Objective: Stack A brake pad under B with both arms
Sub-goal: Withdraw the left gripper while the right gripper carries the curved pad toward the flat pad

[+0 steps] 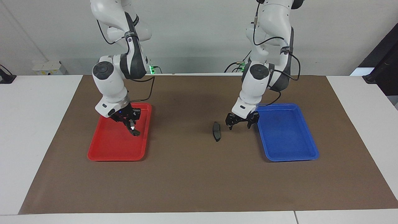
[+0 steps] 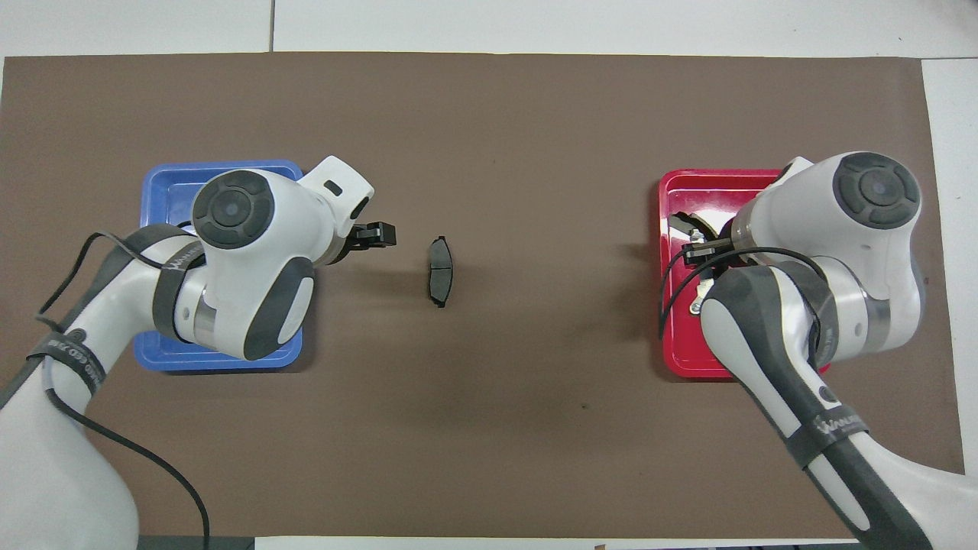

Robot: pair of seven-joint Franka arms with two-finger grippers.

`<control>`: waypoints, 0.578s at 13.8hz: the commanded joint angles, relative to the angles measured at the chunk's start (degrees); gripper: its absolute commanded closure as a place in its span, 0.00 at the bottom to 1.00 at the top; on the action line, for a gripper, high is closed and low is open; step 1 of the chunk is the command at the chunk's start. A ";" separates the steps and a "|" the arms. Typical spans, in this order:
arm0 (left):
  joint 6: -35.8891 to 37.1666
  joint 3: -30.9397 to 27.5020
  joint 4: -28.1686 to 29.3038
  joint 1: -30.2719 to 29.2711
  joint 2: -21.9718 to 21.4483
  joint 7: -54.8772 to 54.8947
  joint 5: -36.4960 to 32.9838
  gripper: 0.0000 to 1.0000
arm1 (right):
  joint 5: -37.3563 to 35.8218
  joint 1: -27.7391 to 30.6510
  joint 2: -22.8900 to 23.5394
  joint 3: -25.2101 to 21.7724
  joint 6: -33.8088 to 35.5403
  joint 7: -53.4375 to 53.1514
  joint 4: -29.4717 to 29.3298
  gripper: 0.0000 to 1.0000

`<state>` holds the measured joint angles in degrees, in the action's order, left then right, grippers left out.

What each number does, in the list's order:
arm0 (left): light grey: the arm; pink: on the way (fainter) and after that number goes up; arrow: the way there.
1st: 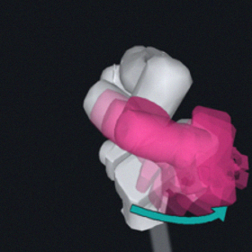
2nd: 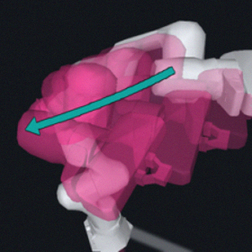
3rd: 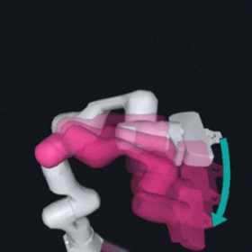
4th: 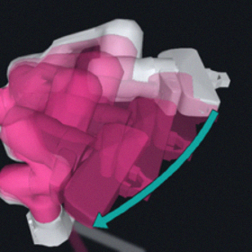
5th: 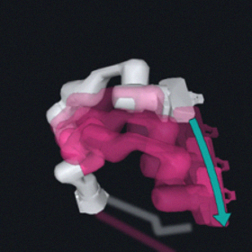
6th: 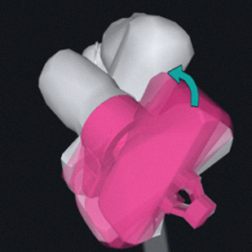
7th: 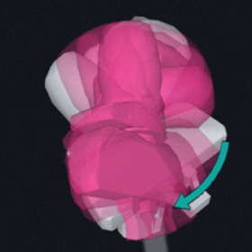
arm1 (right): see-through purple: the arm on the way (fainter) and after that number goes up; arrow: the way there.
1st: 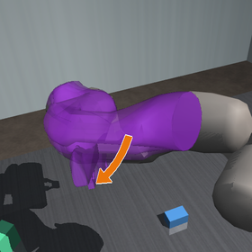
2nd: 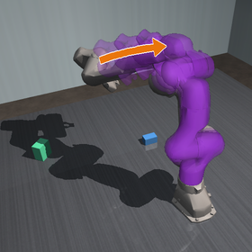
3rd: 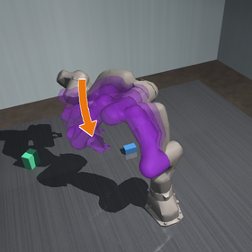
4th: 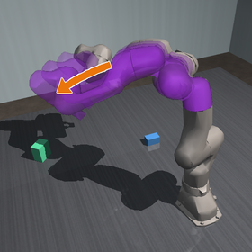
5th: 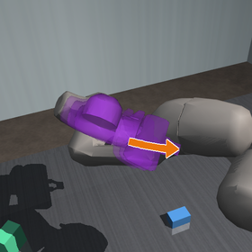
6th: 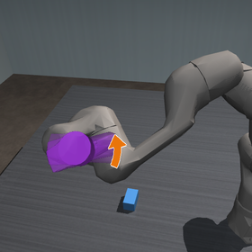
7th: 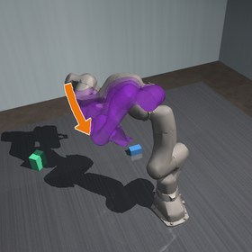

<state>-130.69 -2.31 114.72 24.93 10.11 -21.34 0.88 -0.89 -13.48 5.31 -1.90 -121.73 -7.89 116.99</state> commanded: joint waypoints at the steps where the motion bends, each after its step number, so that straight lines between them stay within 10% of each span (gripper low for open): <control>1: 3.06 0.37 1.91 -5.31 -3.42 7.17 0.61 0.01 | 0.63 -5.30 2.33 0.15 1.59 -9.99 -4.22 1.00; 8: 16.31 -0.07 -5.18 -18.58 -8.00 19.57 0.52 0.01 | 3.25 -17.62 17.17 0.23 6.43 -26.02 -23.63 1.00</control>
<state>-119.83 -2.70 112.98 8.85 3.35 -4.32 0.89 0.09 -29.14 15.30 -1.46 -117.36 -31.01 102.71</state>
